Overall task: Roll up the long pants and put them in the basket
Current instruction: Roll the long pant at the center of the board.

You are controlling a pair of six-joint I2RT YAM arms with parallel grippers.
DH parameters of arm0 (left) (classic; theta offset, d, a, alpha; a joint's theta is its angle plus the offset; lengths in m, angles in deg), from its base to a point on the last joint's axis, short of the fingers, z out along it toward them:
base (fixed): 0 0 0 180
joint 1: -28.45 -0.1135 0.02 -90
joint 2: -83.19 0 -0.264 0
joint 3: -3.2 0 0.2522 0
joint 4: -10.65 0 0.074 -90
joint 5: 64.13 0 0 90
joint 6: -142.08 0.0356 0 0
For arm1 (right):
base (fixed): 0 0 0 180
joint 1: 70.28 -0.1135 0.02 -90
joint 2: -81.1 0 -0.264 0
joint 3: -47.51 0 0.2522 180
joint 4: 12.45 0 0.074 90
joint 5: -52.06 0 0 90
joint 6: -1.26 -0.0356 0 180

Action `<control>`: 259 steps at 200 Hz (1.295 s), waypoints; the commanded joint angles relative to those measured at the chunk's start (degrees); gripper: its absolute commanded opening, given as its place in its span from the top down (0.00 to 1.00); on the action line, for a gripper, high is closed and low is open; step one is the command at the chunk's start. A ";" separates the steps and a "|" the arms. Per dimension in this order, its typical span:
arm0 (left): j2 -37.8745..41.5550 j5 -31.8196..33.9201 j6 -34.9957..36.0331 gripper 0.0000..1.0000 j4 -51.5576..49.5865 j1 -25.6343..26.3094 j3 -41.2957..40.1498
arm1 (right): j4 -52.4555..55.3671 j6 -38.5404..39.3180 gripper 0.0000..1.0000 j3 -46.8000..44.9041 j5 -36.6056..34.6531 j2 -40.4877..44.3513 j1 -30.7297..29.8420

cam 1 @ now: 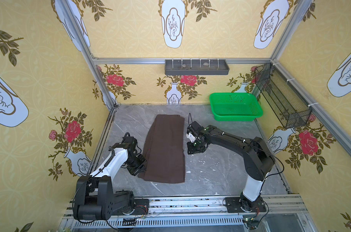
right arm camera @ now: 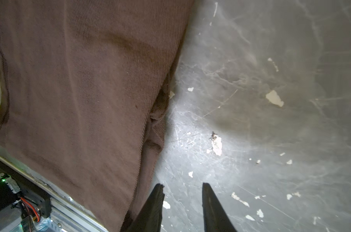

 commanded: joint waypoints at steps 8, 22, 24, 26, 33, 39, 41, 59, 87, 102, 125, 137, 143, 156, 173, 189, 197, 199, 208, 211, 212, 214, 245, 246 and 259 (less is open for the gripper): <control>-2.80 4.62 -0.05 0.77 -2.96 0.01 1.48 | -2.38 -0.39 0.62 1.88 3.67 -2.10 0.03; -3.64 4.99 0.19 0.72 -3.17 0.07 1.84 | -1.97 0.50 0.62 3.16 4.23 -3.24 -0.03; -3.69 4.99 0.19 0.71 -3.17 0.05 1.77 | -1.86 0.60 0.62 3.35 4.28 -3.32 -0.02; -3.77 4.92 0.19 0.71 -3.08 -0.02 1.69 | -1.72 0.81 0.62 3.56 4.26 -3.39 0.01; -3.83 4.82 0.19 0.71 -2.78 0.05 1.55 | -1.34 1.59 0.62 4.34 4.32 -3.73 -0.17; -3.95 4.55 0.19 0.71 -2.48 0.04 1.46 | -0.92 2.42 0.61 5.03 4.18 -4.03 -0.40; -3.96 4.44 0.19 0.71 -2.43 0.09 1.44 | -0.58 2.81 0.61 5.39 3.97 -4.13 -0.63; -3.92 2.81 0.19 0.70 -1.21 0.13 0.85 | 2.19 6.03 0.60 8.40 2.16 -5.46 -2.58; -2.45 1.47 0.10 0.70 -0.79 0.13 0.35 | 4.79 9.13 0.59 11.00 0.73 -6.99 -6.06; -1.86 1.31 -0.16 0.70 -0.26 0.17 -0.13 | 5.38 9.57 0.59 11.25 0.47 -7.88 -7.64; -2.29 -0.37 -0.60 0.70 -0.01 0.15 -0.61 | 6.51 11.89 0.56 11.51 -0.29 -7.17 -10.79; -2.08 -0.29 -0.22 0.70 -1.08 -0.03 0.90 | 9.44 16.74 0.44 13.11 -5.41 -6.97 -16.16; -1.91 0.24 0.23 0.70 -1.92 -0.30 2.35 | 11.62 19.73 0.35 14.35 -9.50 -7.59 -19.88; -1.82 1.20 1.42 0.67 -3.76 -1.77 6.74 | 15.30 24.79 0.28 16.16 -17.03 -9.66 -27.34; -2.31 3.10 2.59 0.60 -6.10 -4.37 13.35 | 18.16 28.12 0.22 17.87 -23.82 -12.84 -34.58; -3.07 4.26 3.62 0.56 -6.75 -6.52 17.55 | 19.92 28.56 0.15 20.29 -26.32 -15.97 -38.10; -3.61 4.55 3.82 0.55 -6.54 -7.39 18.34 | 20.68 28.12 0.15 21.49 -27.22 -17.81 -39.17; -3.68 4.53 3.93 0.55 -6.39 -7.48 18.49 | 20.81 28.00 0.15 21.67 -27.51 -18.17 -39.36; -4.32 3.96 4.12 0.55 -5.39 -8.59 18.30 | 20.44 27.86 0.15 21.68 -29.15 -19.96 -40.44; -4.42 3.74 4.20 0.55 -5.08 -8.92 18.16 | 20.11 27.78 0.15 21.46 -29.57 -20.34 -40.55; -4.50 3.71 4.22 0.55 -4.90 -9.01 18.08 | 19.86 27.76 0.15 21.29 -29.88 -20.53 -40.67; -4.63 3.61 4.27 0.55 -4.77 -9.21 17.96 | 19.55 27.76 0.15 21.00 -30.07 -20.67 -40.68; -5.29 1.76 4.76 0.55 -3.06 -10.68 15.87 | 13.68 29.75 0.21 17.02 -38.61 -24.01 -40.62; -5.20 1.75 4.76 0.54 -3.06 -10.68 15.80 | 13.50 29.91 0.21 16.91 -38.90 -24.08 -40.55; -4.93 1.53 6.66 0.55 -3.06 -10.70 15.40 | 10.27 31.57 0.27 14.59 -43.36 -24.41 -39.92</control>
